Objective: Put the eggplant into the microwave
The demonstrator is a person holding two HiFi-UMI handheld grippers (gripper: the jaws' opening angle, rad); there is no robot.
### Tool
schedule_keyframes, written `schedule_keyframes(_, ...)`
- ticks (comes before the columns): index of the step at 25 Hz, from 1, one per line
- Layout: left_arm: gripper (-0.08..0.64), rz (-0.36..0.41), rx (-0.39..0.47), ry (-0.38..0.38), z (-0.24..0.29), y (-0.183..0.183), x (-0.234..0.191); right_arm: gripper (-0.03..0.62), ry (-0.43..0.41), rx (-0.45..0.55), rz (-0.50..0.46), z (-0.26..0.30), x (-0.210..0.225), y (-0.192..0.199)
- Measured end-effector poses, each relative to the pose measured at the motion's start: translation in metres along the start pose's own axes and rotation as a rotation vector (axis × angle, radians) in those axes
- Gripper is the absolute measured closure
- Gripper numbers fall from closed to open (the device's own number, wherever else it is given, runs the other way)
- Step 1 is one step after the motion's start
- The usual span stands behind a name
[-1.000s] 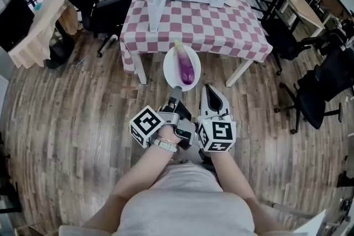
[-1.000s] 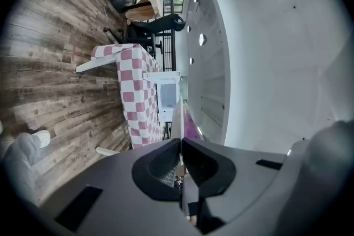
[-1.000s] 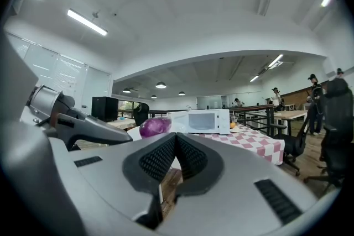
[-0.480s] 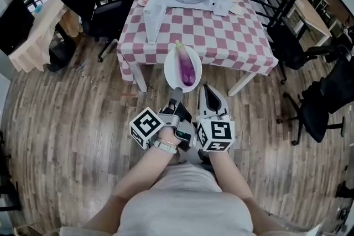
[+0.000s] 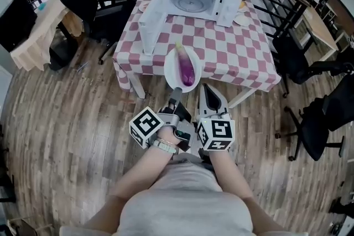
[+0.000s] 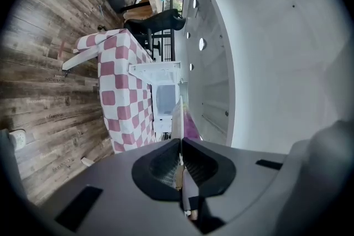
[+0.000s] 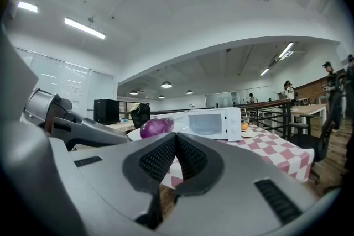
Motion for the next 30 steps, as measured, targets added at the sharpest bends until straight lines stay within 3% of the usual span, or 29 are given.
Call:
schedule_keyframes(15, 0.545, 0.018, 0.066, -0.006, 0.086, 0.003, -0.031, 0.568, -0.076, 0.003, 0.011, 0.075, 0.055, -0.007)
schedule_keyframes(30, 0.544, 0.008, 0.044, -0.022, 0.152, -0.006, -0.060, 0.568, -0.055, -0.003, 0.033, 0.137, 0.085, -0.008)
Point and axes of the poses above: the fingertips, and each gripper's own axes: z forward along the fingers, x to its right, y out of its underside, the point moved 3 cm from there along -z, backward along the fingers, and after that the axes turned 15 degrees about y, right-handed, at the moved point
